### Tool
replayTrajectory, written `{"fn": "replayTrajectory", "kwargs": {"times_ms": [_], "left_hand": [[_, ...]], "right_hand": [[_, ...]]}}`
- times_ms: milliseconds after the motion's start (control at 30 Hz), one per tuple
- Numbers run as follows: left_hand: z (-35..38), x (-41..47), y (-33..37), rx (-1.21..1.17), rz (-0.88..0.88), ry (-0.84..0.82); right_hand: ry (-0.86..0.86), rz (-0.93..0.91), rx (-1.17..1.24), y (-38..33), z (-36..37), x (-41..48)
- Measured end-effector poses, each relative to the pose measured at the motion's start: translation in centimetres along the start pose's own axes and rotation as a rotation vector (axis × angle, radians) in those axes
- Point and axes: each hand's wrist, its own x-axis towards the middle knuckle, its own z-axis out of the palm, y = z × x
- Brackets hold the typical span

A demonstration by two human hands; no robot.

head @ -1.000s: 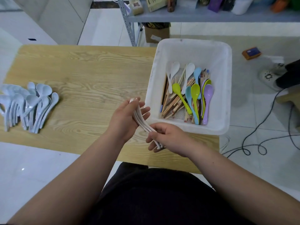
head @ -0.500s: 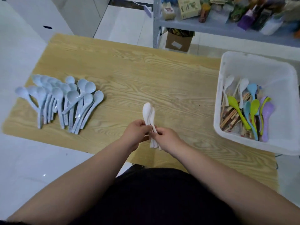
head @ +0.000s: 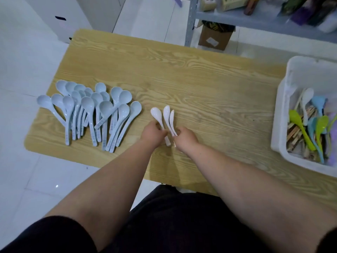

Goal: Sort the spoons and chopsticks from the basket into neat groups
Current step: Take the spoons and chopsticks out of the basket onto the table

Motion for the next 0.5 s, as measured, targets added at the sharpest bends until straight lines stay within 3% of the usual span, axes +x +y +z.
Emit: {"fn": "replayTrajectory", "kwargs": {"times_ms": [67, 133, 300, 500], "left_hand": [[0.0, -0.5, -0.5, 0.094, 0.127, 0.076], [0.2, -1.0, -1.3, 0.14, 0.235, 0.035], [0.4, -1.0, -1.8, 0.287, 0.319, -0.085], [0.4, -2.0, 0.2, 0.356, 0.355, -0.059]], "right_hand": [[0.026, -0.046, -0.023, 0.1, 0.2, -0.1], [-0.004, -0.074, -0.041, 0.5, 0.5, -0.3], [-0.118, -0.129, -0.106, 0.7, -0.2, -0.7], [-0.133, -0.136, -0.104, 2.3, -4.8, -3.1]]}}
